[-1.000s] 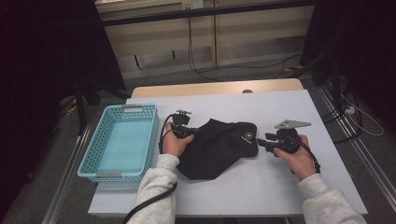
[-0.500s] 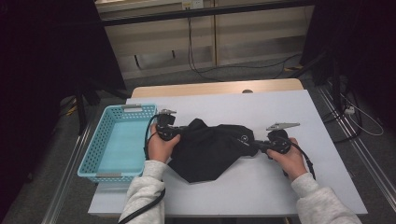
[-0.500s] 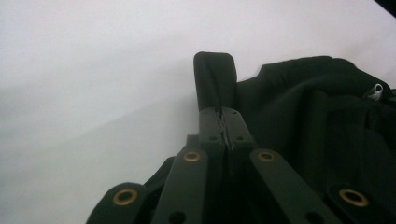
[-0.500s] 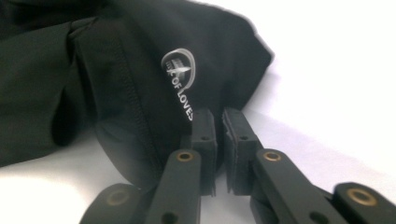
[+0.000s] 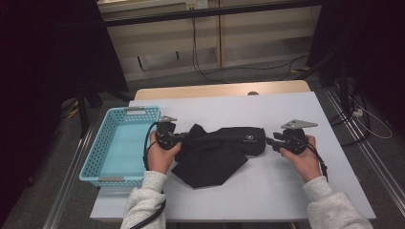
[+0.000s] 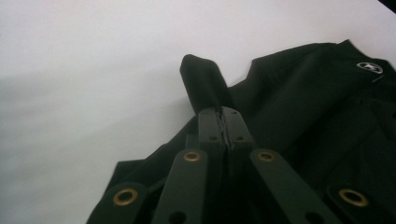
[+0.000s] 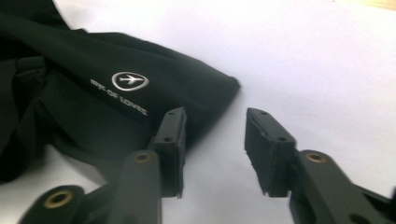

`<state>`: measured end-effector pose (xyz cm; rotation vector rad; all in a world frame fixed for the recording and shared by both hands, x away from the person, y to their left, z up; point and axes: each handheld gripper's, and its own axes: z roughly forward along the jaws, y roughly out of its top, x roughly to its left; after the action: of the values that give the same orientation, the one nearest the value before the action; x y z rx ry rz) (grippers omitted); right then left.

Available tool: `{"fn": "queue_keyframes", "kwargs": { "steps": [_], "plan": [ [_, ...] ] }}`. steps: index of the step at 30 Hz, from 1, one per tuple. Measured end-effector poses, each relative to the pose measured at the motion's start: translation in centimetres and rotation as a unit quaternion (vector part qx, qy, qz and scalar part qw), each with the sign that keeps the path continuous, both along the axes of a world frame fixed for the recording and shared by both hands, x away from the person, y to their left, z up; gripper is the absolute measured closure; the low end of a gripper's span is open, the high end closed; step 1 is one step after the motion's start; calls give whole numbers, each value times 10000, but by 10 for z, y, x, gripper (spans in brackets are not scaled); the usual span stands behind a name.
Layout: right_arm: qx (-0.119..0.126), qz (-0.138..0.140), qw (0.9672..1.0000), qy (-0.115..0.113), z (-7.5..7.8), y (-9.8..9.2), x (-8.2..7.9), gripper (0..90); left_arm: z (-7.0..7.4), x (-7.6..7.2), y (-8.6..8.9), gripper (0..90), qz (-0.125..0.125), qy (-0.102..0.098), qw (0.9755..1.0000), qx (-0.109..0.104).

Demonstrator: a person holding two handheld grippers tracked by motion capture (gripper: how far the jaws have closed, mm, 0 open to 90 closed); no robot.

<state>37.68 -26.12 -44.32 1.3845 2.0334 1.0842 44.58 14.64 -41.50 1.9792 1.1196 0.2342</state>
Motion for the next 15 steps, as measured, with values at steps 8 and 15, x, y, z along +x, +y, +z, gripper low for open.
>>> {"fn": "queue_keyframes", "kwargs": {
  "steps": [8,15],
  "plan": [
    [199,-93,9997,95,-9,11,12,544,-1,-1,10,882,89,-11,9999,-48],
    [31,-54,9998,205,-15,28,27,512,-3,-3,9,881,50,-36,10000,-31]
  ]
}}
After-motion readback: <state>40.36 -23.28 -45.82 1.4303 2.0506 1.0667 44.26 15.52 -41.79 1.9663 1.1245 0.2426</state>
